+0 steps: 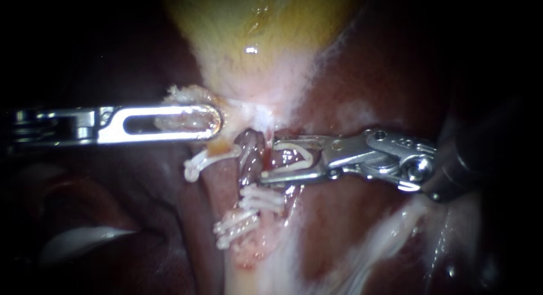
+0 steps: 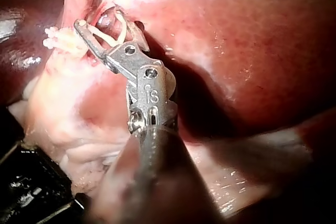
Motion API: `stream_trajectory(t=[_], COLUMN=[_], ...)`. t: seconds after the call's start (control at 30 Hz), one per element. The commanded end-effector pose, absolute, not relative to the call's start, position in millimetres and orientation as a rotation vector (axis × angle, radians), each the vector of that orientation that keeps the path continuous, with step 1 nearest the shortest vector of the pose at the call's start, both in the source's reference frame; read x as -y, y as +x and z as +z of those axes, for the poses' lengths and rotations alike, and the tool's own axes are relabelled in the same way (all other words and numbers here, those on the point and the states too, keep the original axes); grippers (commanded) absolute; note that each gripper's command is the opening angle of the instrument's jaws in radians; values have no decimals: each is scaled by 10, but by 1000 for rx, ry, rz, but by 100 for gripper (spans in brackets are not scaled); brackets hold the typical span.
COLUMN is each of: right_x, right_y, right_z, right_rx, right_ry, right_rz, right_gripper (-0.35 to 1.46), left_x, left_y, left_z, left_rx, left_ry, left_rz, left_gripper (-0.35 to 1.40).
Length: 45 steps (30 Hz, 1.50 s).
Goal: Clipping third clip right tube
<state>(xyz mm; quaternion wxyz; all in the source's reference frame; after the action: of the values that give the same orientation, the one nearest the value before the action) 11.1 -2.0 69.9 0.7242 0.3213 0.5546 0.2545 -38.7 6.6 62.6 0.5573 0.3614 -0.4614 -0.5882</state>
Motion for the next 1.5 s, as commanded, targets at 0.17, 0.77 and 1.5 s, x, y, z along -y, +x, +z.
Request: stream_trajectory(t=[0.17,0.77,1.5], right_x=[20,21,17], right_y=[118,114,116], right_z=[700,688,651], right_rx=[-1274,-1369,-1443], right_ry=[761,894,966], right_rz=[595,636,635], right_gripper=[48,47,46], left_x=[-65,-66,-66], left_y=[-387,-383,-381], left_z=[626,628,631], left_rx=[1089,1089,1089], left_ry=[853,855,855], left_rz=[-1388,-1385,-1384], left_gripper=[-35,-35,-35])
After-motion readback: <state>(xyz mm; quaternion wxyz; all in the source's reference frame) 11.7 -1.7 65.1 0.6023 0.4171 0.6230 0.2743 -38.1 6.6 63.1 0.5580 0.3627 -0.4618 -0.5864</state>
